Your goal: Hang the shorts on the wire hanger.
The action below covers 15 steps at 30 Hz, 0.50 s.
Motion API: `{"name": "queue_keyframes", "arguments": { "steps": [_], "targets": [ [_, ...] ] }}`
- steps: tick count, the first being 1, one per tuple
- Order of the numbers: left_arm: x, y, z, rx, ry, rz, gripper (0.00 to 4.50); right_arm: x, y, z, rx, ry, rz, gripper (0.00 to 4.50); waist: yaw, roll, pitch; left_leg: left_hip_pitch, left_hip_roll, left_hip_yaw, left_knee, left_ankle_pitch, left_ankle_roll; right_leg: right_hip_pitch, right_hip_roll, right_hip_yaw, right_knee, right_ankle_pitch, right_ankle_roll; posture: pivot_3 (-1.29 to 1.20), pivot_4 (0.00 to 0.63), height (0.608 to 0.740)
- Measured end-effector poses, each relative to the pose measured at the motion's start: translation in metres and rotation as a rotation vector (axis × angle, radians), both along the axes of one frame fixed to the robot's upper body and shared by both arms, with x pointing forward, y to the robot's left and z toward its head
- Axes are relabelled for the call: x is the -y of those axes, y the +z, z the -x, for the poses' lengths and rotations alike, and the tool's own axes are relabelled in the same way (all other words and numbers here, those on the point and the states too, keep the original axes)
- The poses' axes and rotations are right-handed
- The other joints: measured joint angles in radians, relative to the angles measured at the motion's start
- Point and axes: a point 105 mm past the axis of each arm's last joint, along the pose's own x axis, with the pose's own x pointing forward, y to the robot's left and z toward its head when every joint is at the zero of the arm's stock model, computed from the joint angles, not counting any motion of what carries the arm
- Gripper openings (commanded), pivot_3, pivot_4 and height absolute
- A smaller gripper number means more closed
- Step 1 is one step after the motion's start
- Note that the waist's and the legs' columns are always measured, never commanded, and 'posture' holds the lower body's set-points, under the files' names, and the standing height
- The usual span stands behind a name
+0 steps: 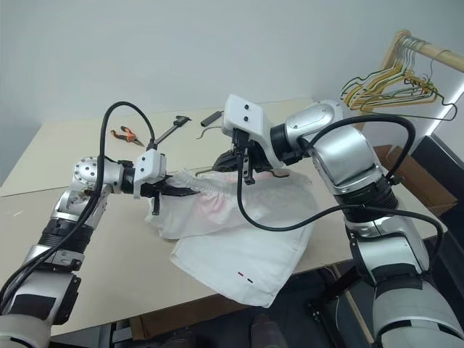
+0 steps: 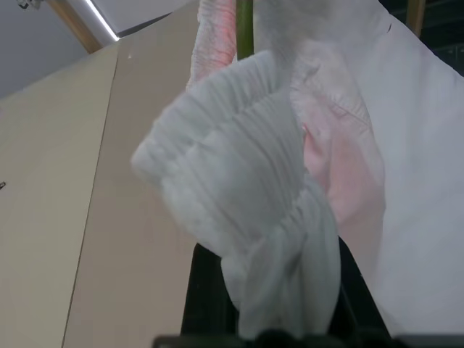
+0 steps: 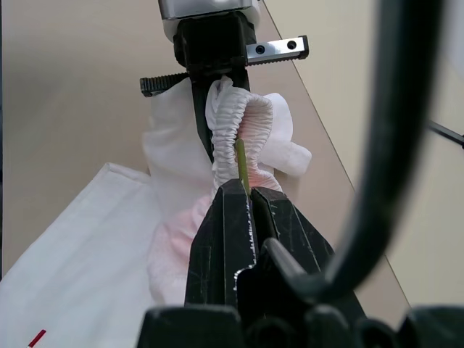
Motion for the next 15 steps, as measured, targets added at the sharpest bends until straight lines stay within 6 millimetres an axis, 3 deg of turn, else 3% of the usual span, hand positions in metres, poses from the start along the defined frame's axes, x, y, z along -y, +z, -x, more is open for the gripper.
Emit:
{"name": "queue_keyframes", "arguments": {
  "steps": [8,13,15],
  "targets": [
    [-0.001,0.001,0.003,-0.039,0.043,0.056,0.54,0.006,-0.004,-0.002,0.007,-0.03,-0.006,2.65,-0.002,0.0,0.0,0.0,0.0,0.0,0.0,0.0,0.0,0.0,0.0,0.0,0.0,0.0,0.0,-0.17,0.0,0.74],
    [-0.001,0.0,0.005,-0.058,0.057,0.076,0.54,0.027,-0.001,-0.004,0.006,-0.098,-0.02,4.35,0.0,0.0,0.0,0.0,0.0,0.0,0.0,0.0,0.0,0.0,-0.001,0.0,0.0,0.0,0.0,-0.19,0.0,0.74],
    [-0.001,0.001,0.005,-0.057,0.061,0.08,0.54,0.04,-0.001,-0.006,0.002,-0.148,-0.021,4.44,-0.001,0.0,0.0,0.0,0.0,0.0,0.0,0.0,0.0,0.0,-0.001,0.0,0.0,0.0,0.0,-0.19,0.0,0.74]
  ]
}}
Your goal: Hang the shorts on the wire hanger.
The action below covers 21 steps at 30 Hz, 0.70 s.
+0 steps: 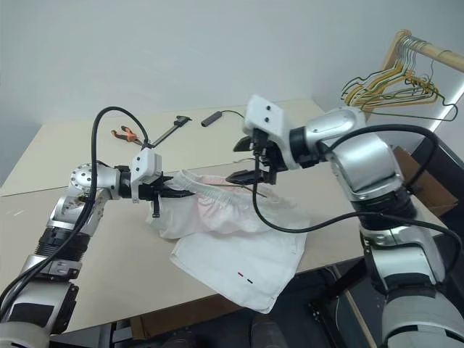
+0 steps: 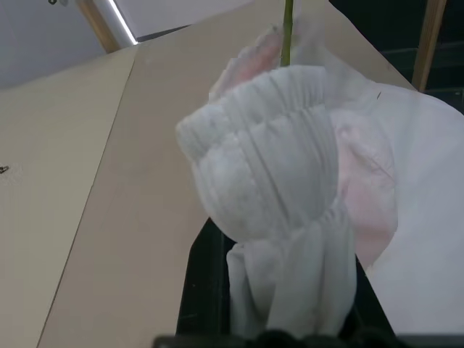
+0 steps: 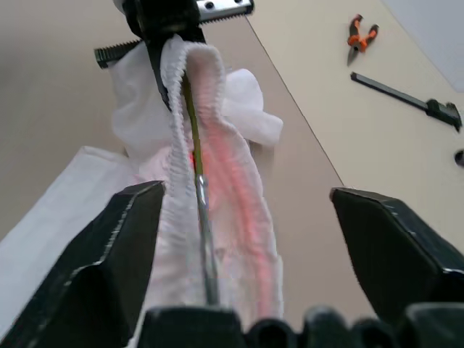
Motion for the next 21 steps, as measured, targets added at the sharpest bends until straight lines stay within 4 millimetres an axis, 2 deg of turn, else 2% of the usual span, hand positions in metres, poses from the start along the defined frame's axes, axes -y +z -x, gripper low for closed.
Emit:
{"name": "queue_keyframes", "arguments": {
  "steps": [5,7,9,12,15,19,21],
  "targets": [
    [-0.002,-0.001,-0.001,-0.009,0.022,0.015,0.54,0.042,0.002,0.001,-0.008,-0.125,-0.005,4.44,-0.001,0.0,0.0,0.0,0.0,0.0,0.0,0.0,0.0,0.0,0.0,0.0,0.0,0.0,0.0,-0.19,0.0,0.74],
    [-0.003,-0.003,0.0,-0.016,0.027,0.019,0.54,0.066,-0.014,0.01,-0.044,-0.165,0.046,4.44,0.002,0.0,0.0,0.001,0.0,-0.001,0.0,0.0,0.001,0.001,0.001,0.0,-0.002,0.0,0.0,-0.19,0.0,0.74],
    [-0.004,-0.004,0.0,-0.019,0.034,0.021,0.54,0.084,-0.044,0.017,-0.107,-0.206,0.115,4.44,0.003,0.0,0.0,0.0,0.0,0.0,0.0,-0.001,0.001,0.001,0.0,0.001,-0.002,0.0,0.001,-0.2,0.0,0.74],
    [-0.004,-0.003,0.0,-0.016,0.038,0.024,0.54,0.085,-0.08,0.019,-0.14,-0.219,0.188,4.44,-0.011,0.0,0.0,0.002,0.0,0.003,0.0,0.0,0.001,0.001,0.0,0.004,-0.001,0.0,0.002,-0.19,0.0,0.74],
    [-0.003,-0.003,0.001,-0.013,0.034,0.026,0.54,0.073,-0.098,0.005,-0.109,-0.252,0.168,4.44,-0.032,0.0,0.0,0.007,0.0,0.003,0.0,0.0,0.001,0.005,0.001,0.005,-0.001,0.0,0.001,-0.18,0.0,0.74],
    [-0.003,-0.001,0.001,-0.007,0.03,0.025,0.54,0.062,-0.125,-0.014,-0.101,-0.308,0.153,4.44,-0.038,0.0,0.0,0.01,-0.001,0.002,0.0,0.0,0.001,0.01,0.001,0.005,-0.002,0.0,0.003,-0.17,0.0,0.74],
    [-0.003,-0.001,0.001,-0.006,0.029,0.025,0.54,0.056,-0.131,-0.023,-0.093,-0.321,0.147,4.44,-0.039,0.0,0.0,0.009,-0.001,0.002,0.0,-0.001,0.002,0.01,0.0,0.005,-0.002,0.0,0.003,-0.17,0.0,0.74]
  ]
}}
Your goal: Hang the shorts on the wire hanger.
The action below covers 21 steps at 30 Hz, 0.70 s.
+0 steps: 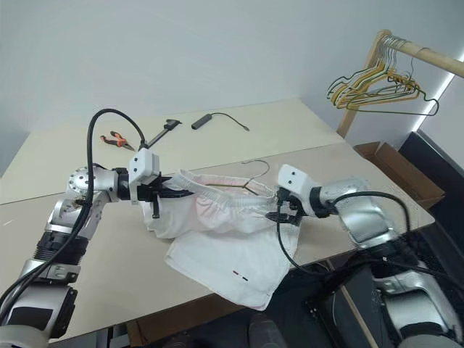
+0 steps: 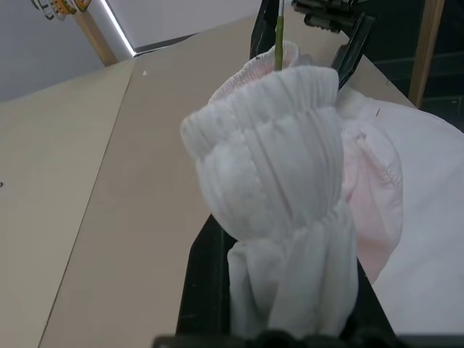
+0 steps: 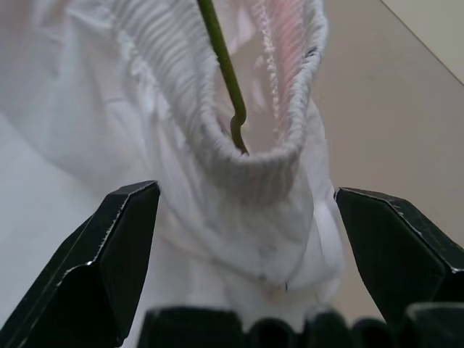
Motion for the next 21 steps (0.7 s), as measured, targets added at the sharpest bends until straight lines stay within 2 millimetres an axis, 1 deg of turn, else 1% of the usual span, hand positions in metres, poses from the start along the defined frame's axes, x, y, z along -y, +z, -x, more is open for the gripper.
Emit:
{"name": "queue_keyframes", "arguments": {
  "steps": [3,6,8,11,12,14,15,16,17,19,21],
  "targets": [
    [-0.002,0.0,0.0,0.0,0.004,-0.004,0.54,-0.006,-0.005,-0.012,0.037,0.016,0.026,4.44,0.0,0.0,0.0,0.0,0.0,0.0,0.0,0.0,0.001,0.0,0.0,-0.001,-0.001,0.0,0.0,-0.16,0.0,0.74],
    [-0.002,0.001,0.001,0.004,0.003,-0.006,0.54,-0.011,-0.016,-0.018,0.026,0.028,0.022,3.84,0.002,0.0,0.0,-0.001,0.0,-0.001,0.0,0.0,0.001,0.001,0.0,-0.001,-0.001,0.0,0.0,-0.15,0.0,0.74],
    [-0.001,0.001,0.002,0.009,0.0,-0.008,0.54,-0.014,-0.026,-0.017,-0.011,0.056,0.019,3.15,0.003,0.0,0.0,0.0,0.0,-0.001,0.0,0.0,0.001,0.001,0.0,-0.001,-0.001,0.001,0.001,-0.14,0.0,0.74],
    [-0.002,0.0,0.003,0.01,0.002,-0.01,0.54,-0.016,-0.03,-0.014,-0.041,0.086,0.013,2.07,0.004,0.0,0.0,0.0,0.0,-0.002,0.0,0.0,0.001,0.001,0.0,-0.001,0.0,0.001,0.001,-0.14,0.0,0.74],
    [-0.003,-0.001,0.004,0.007,0.005,-0.011,0.54,-0.015,-0.03,-0.013,-0.046,0.096,0.011,1.75,0.006,0.0,0.0,0.0,0.0,-0.002,0.0,0.0,0.001,0.001,0.0,-0.001,0.0,0.001,0.001,-0.14,0.0,0.74],
    [-0.004,-0.004,0.005,0.002,0.011,-0.011,0.54,-0.013,-0.026,-0.011,-0.063,0.115,-0.005,0.97,0.008,0.0,0.0,0.0,0.0,-0.002,0.0,0.0,0.001,0.001,-0.001,-0.001,0.0,0.001,0.001,-0.14,0.0,0.74],
    [-0.004,-0.004,0.005,0.001,0.015,-0.011,0.54,-0.011,-0.021,-0.009,-0.063,0.125,-0.016,0.68,0.011,0.0,0.0,0.0,0.0,-0.002,0.0,0.0,0.001,0.001,-0.001,-0.001,0.0,0.001,0.001,-0.15,0.0,0.74],
    [-0.005,-0.004,0.004,0.004,0.021,-0.009,0.54,-0.01,-0.017,-0.008,-0.059,0.139,-0.018,0.3,0.013,0.0,0.0,0.0,0.0,-0.002,0.0,0.0,0.001,0.001,-0.001,-0.001,0.0,0.001,0.001,-0.15,0.0,0.74],
    [-0.007,-0.002,0.003,0.013,0.033,-0.004,0.54,-0.011,-0.013,-0.005,-0.06,0.166,-0.02,0.06,0.014,0.0,0.0,0.0,0.0,-0.002,0.0,-0.001,0.001,0.001,0.0,-0.002,0.0,0.001,0.001,-0.15,0.0,0.74],
    [-0.011,0.003,0.001,0.03,0.054,0.004,0.54,-0.014,-0.008,0.002,-0.068,0.214,-0.034,0.01,0.014,0.0,0.0,0.0,0.0,-0.002,0.0,-0.001,0.001,0.001,0.0,-0.002,0.0,0.001,0.001,-0.16,0.0,0.74],
    [-0.012,0.003,0.001,0.033,0.058,0.005,0.54,-0.011,-0.005,0.009,-0.09,0.228,-0.057,0.01,0.016,0.0,0.0,0.0,0.0,-0.002,0.0,-0.001,0.001,0.001,-0.001,-0.002,0.0,0.001,0.001,-0.17,0.0,0.74]
  ]
}}
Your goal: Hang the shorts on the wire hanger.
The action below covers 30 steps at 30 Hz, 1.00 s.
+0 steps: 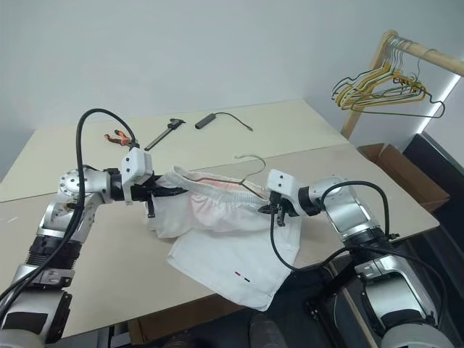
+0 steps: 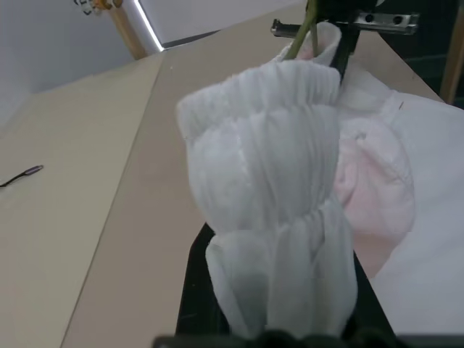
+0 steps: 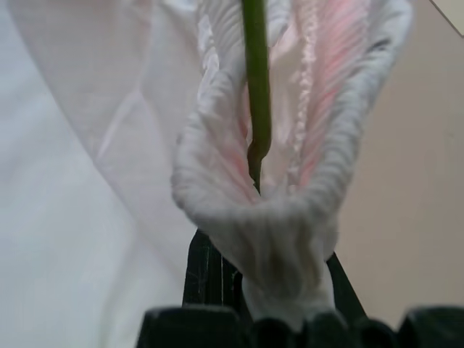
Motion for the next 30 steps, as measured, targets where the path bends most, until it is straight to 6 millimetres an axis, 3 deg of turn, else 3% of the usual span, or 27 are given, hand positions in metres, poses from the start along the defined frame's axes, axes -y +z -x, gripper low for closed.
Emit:
{"name": "queue_keyframes", "arguments": {
  "steps": [2,5,10,13,18,21,24,30],
  "targets": [
    [-0.002,-0.002,-0.001,-0.008,0.003,0.0,0.54,0.004,0.008,0.005,-0.011,0.005,-0.014,0.01,0.003,0.0,0.0,0.0,0.0,0.0,0.0,0.0,0.0,0.0,-0.001,0.0,0.0,0.0,0.0,-0.18,0.0,0.74],
    [-0.005,-0.007,-0.001,-0.012,-0.011,-0.019,1.17,0.01,0.025,0.012,-0.02,0.008,-0.023,0.0,0.002,0.0,0.0,0.0,0.0,0.0,0.0,0.0,0.0,0.0,0.0,0.0,0.0,0.0,0.0,-0.19,0.0,0.74],
    [-0.016,-0.018,-0.003,-0.052,-0.008,-0.048,2.82,0.032,0.054,0.022,-0.053,-0.065,-0.043,0.0,0.0,0.0,0.0,0.0,0.0,0.0,0.0,0.0,0.0,0.0,-0.001,-0.001,-0.001,0.0,0.0,-0.22,0.0,0.74],
    [-0.017,-0.013,-0.011,-0.009,0.018,-0.042,3.82,0.043,0.061,0.034,-0.08,-0.111,-0.059,0.0,0.004,0.0,0.0,-0.001,0.0,0.0,0.0,0.0,0.0,0.0,-0.001,-0.002,-0.002,0.0,0.0,-0.23,0.0,0.74],
    [-0.02,0.017,-0.023,0.114,0.066,0.014,3.82,0.056,0.042,0.056,-0.186,-0.201,-0.069,0.0,0.0,0.0,0.0,-0.001,0.0,0.001,0.0,0.0,0.0,-0.001,-0.001,-0.001,-0.002,0.0,0.0,-0.24,0.0,0.74],
    [-0.02,0.027,-0.026,0.134,0.086,0.057,3.82,0.063,0.041,0.067,-0.198,-0.249,-0.097,0.0,-0.004,0.0,0.0,-0.001,0.0,0.001,0.0,0.0,0.0,0.0,-0.001,-0.001,-0.002,0.0,0.0,-0.25,0.0,0.74],
    [-0.016,0.027,-0.024,0.129,0.073,0.078,3.82,0.065,0.045,0.072,-0.187,-0.265,-0.094,0.0,-0.008,0.0,0.0,0.001,0.0,0.002,0.0,0.0,0.0,0.001,0.0,0.0,-0.002,0.0,0.0,-0.25,0.0,0.74],
    [0.008,0.007,-0.013,0.042,-0.051,0.076,3.82,0.064,0.054,0.075,-0.17,-0.242,-0.072,0.0,-0.017,0.0,0.0,0.002,0.0,0.002,0.0,0.0,0.0,0.003,0.0,0.0,-0.003,-0.001,0.001,-0.26,0.0,0.74]
  ]
}}
